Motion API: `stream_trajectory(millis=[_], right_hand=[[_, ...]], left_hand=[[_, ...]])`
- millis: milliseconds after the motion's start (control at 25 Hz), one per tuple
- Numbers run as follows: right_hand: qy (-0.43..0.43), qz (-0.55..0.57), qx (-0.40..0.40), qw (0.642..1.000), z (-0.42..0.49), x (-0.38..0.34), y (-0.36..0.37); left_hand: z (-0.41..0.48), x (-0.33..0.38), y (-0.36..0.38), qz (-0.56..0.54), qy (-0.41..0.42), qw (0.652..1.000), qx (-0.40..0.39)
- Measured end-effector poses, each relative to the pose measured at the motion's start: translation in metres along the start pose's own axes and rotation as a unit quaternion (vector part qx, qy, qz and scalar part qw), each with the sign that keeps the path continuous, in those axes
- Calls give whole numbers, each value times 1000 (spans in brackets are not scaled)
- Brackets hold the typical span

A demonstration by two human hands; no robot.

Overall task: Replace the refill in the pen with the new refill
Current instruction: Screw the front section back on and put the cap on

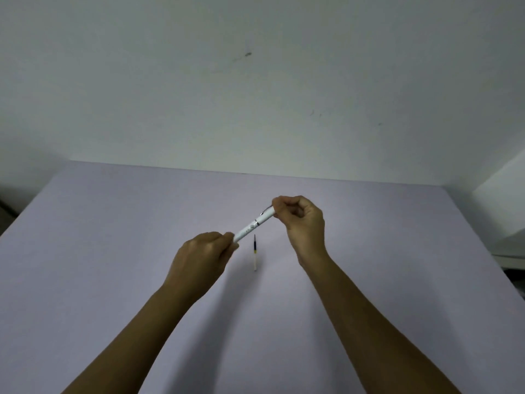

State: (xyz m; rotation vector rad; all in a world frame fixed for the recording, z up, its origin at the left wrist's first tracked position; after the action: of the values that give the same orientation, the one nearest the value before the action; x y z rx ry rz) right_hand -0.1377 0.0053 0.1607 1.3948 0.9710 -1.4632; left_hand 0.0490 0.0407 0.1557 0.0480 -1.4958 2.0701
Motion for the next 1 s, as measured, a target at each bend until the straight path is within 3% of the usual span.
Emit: stream_trajectory(millis=[160,320,400,600,840,1000], right_hand=[[59,-119,-59,989,3,52,-1],[86,-342,-111,929,-9,124,-15],[99,-405,-148,897,-24,161,-22],[8,-557,-200,806,-45,215,-34],[-41,-600,-175,780,-56,224,-38],[-38,-594,-176,784,-55,222,-36]], left_hand=[[-12,-10,45,-18,-90,992,-86],[-16,-25,100,-98,-293,940,-146],[-14,-32,122,-91,-342,922,-158],[-9,-42,160,7,-328,926,-188],[-20,-42,181,98,-242,937,-232],[-19,-41,181,86,-252,937,-228]])
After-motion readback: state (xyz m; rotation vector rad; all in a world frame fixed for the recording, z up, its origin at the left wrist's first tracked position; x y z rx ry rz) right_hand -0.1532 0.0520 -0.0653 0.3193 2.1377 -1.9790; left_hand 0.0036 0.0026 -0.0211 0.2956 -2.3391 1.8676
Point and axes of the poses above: each hand's wrist, its own z-axis towards the middle knuckle, its own y-axis out of the palm, x = y × z, the point moved 1 cm from there along z, towards the middle knuckle, and after that the axes turned 3 degrees about -y, right-handed, at the moved point
